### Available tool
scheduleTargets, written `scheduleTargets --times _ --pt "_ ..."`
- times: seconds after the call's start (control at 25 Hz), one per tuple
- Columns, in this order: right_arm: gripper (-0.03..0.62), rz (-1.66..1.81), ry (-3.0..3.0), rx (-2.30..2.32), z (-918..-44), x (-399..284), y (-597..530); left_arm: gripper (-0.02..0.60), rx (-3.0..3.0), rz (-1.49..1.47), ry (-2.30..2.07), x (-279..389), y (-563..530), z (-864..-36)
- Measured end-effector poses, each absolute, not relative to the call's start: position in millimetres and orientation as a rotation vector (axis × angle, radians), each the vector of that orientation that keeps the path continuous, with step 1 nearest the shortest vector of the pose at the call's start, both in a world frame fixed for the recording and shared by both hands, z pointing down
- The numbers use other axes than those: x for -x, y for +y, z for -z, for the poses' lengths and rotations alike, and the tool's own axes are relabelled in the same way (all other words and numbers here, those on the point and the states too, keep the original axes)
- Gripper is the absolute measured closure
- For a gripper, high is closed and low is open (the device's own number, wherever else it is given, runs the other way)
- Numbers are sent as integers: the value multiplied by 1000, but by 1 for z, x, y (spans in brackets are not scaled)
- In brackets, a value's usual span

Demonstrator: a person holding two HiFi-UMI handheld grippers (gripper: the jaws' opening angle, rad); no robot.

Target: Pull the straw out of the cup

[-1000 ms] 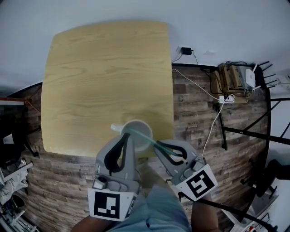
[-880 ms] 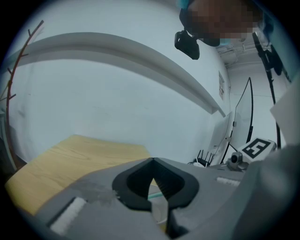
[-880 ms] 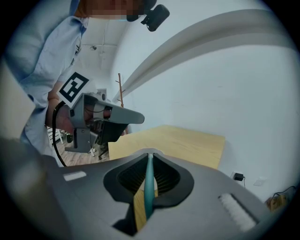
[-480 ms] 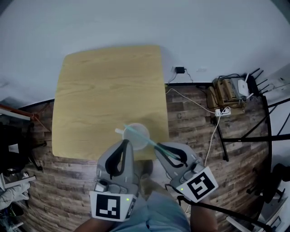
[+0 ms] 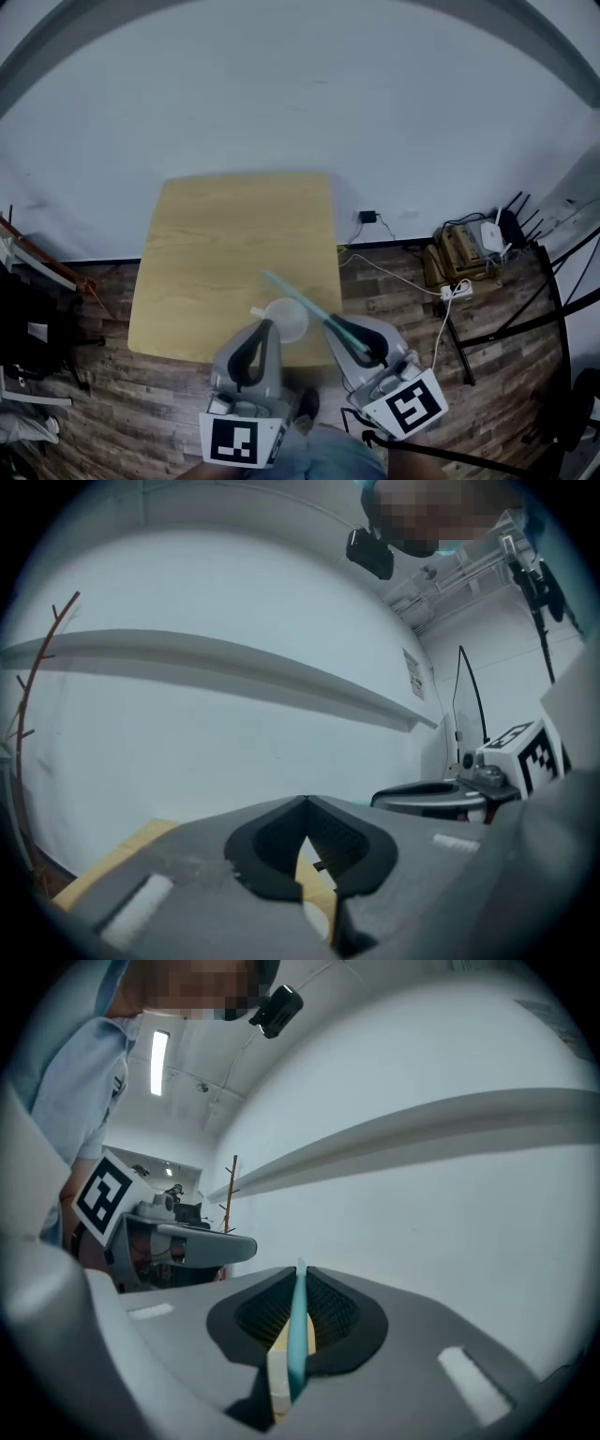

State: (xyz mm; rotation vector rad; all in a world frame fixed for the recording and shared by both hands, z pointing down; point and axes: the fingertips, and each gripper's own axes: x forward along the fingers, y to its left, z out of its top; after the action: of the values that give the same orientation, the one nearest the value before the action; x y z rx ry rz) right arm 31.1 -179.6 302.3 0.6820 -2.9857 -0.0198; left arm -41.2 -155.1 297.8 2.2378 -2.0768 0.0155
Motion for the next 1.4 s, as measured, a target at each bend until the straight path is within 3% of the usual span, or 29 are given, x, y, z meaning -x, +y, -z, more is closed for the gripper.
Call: scheduleTargets --times 0.36,1.4 --pt "554 136 -3023 -885 -245 -53 -183 574 -2268 13 -2177 40 -151 -262" --pt "559 167 -2967 -987 -237 -10 -188 574 -2332 9 -2114 72 -165 -255"
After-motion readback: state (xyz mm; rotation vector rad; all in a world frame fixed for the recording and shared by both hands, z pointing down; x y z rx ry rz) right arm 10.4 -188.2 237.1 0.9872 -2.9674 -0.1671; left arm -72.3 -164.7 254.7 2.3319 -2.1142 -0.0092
